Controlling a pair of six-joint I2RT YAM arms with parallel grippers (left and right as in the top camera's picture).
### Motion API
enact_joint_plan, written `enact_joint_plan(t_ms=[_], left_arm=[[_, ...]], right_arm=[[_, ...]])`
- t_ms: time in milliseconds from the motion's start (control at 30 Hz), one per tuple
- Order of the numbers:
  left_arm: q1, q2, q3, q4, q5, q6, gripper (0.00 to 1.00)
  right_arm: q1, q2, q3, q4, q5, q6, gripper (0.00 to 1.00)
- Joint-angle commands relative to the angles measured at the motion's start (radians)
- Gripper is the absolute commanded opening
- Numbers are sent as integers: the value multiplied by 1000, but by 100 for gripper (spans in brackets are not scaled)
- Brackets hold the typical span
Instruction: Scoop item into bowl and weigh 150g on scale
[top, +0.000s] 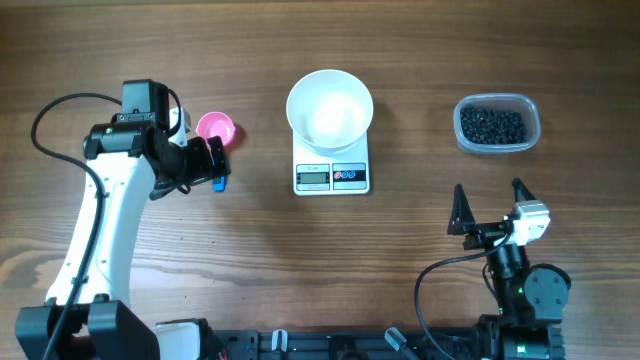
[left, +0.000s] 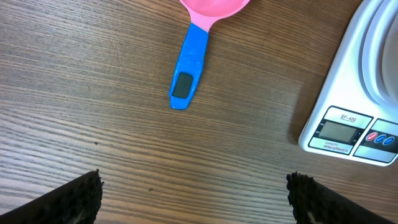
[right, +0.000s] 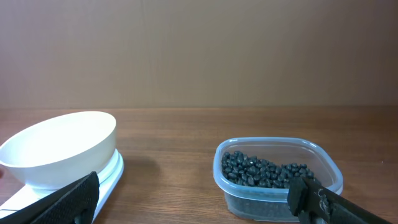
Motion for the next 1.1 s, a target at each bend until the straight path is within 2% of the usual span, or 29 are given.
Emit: enact_joint_plan(t_ms=[0, 200, 633, 1067], left_arm=[[-5, 6, -9, 0, 12, -13, 100], [-5, 6, -9, 0, 12, -13, 100], [-5, 8, -11, 121, 9, -13, 100], [-5, 71, -11, 142, 4, -12, 100]], right_arm=[[5, -3, -1, 4, 18, -7, 100], [5, -3, -1, 4, 18, -7, 100], [5, -3, -1, 4, 18, -7, 100], [5, -3, -1, 4, 18, -7, 100]])
